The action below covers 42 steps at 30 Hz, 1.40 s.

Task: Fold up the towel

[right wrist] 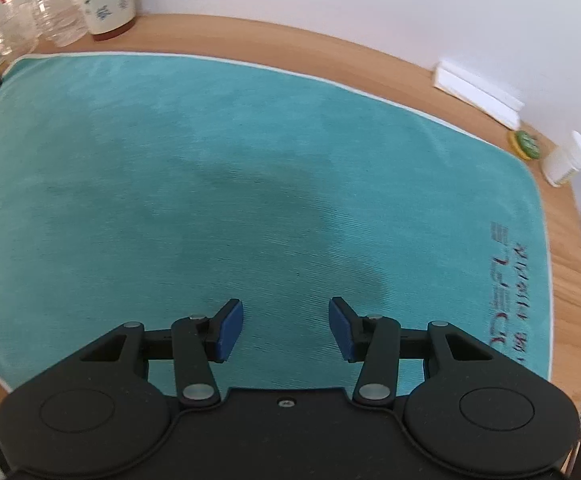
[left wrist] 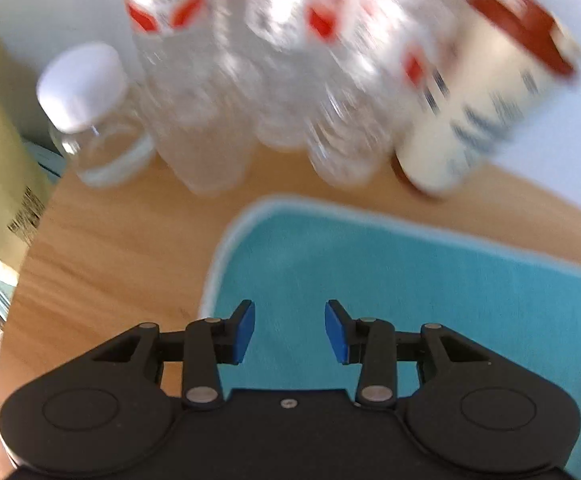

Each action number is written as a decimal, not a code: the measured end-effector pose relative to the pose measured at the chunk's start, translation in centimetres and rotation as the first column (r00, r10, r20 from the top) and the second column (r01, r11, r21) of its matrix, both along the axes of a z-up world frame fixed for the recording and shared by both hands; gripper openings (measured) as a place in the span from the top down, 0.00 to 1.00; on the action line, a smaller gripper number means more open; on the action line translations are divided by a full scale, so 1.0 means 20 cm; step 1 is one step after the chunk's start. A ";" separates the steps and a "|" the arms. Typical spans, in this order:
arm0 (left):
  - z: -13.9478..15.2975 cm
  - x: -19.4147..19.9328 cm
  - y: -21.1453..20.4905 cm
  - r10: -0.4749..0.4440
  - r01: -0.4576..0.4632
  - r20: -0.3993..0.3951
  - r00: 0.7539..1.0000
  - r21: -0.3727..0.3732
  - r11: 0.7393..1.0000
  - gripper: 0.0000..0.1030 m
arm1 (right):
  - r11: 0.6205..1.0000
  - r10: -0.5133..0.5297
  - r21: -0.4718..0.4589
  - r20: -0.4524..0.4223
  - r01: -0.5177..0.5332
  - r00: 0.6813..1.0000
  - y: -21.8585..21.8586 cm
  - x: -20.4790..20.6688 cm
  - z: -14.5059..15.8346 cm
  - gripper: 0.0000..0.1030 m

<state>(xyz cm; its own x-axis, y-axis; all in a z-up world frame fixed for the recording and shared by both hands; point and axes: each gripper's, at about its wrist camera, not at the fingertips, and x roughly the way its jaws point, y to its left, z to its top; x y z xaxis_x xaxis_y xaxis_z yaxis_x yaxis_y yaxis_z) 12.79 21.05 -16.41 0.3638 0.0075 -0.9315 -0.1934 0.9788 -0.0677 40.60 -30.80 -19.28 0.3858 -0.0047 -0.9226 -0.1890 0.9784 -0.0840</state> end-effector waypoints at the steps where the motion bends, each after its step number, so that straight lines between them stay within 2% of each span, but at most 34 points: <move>1: -0.03 -0.02 -0.03 -0.013 0.013 -0.017 1.000 0.008 1.000 0.62 | 1.000 -0.016 -0.001 0.002 0.016 1.000 -0.02 0.00 0.00 0.49; 6: -0.10 -0.05 -0.13 -0.079 0.079 -0.008 0.997 0.075 0.994 0.61 | 0.998 -0.061 0.018 -0.002 0.061 0.998 -0.08 -0.02 -0.01 0.48; 8: -0.11 -0.06 -0.15 -0.111 0.111 -0.011 0.994 0.104 0.988 0.54 | 0.996 -0.084 0.039 -0.004 0.084 0.996 -0.11 -0.03 -0.02 0.46; 11: -0.11 -0.07 -0.11 -0.074 0.076 -0.032 0.997 0.092 0.993 0.52 | 0.982 -0.161 0.095 -0.040 0.164 0.986 -0.18 -0.04 -0.03 0.44; 13: -0.12 -0.10 -0.11 -0.081 0.083 -0.026 0.996 0.126 0.989 0.42 | 0.989 -0.131 0.069 -0.032 0.133 0.991 -0.18 -0.07 -0.04 0.41; 14: -0.12 -0.12 -0.11 -0.074 0.077 -0.025 0.997 0.137 0.988 0.33 | 0.991 -0.118 0.058 -0.028 0.119 0.993 -0.18 -0.09 -0.04 0.41; 15: -0.12 -0.14 -0.09 -0.060 0.063 -0.028 0.998 0.133 0.989 0.32 | 0.990 -0.123 0.063 -0.033 0.125 0.992 -0.19 -0.10 -0.04 0.41; 17: -0.12 -0.16 -0.07 -0.034 0.038 -0.035 0.999 0.124 0.992 0.32 | 0.984 -0.156 0.084 -0.056 0.160 0.986 -0.22 -0.12 -0.04 0.41; 19: -0.12 -0.15 -0.05 -0.013 0.019 -0.045 0.999 0.128 0.992 0.33 | 0.985 -0.152 0.073 -0.039 0.155 0.988 -0.21 -0.13 -0.04 0.40; 23: -0.07 -0.21 -0.06 -0.025 0.036 -0.072 0.997 0.162 0.986 0.37 | 0.991 -0.135 -0.021 0.035 0.136 0.990 -0.19 -0.18 -0.01 0.41; 26: -0.01 -0.30 -0.08 -0.037 0.045 -0.066 0.997 0.130 0.991 0.37 | 0.986 -0.165 0.022 0.047 0.164 0.985 -0.26 -0.22 0.03 0.41; 29: 0.01 -0.40 -0.12 -0.078 0.088 -0.082 0.994 0.129 0.988 0.37 | 0.976 -0.216 0.045 0.021 0.214 0.976 -0.33 -0.25 0.03 0.41; 35: -0.04 -0.57 -0.18 -0.164 0.185 -0.157 0.974 0.126 0.975 0.36 | 0.972 -0.233 0.025 -0.010 0.233 0.972 -0.37 -0.31 0.00 0.41; 38: -0.08 -0.61 -0.19 -0.175 0.201 -0.175 0.969 0.142 0.969 0.36 | 0.970 -0.242 0.016 -0.021 0.242 0.970 -0.38 -0.34 -0.03 0.40; 42: -0.09 -0.61 -0.15 -0.152 0.176 -0.212 0.965 0.097 0.980 0.34 | 0.955 -0.289 0.058 -0.055 0.292 0.956 -0.44 -0.35 -0.03 0.38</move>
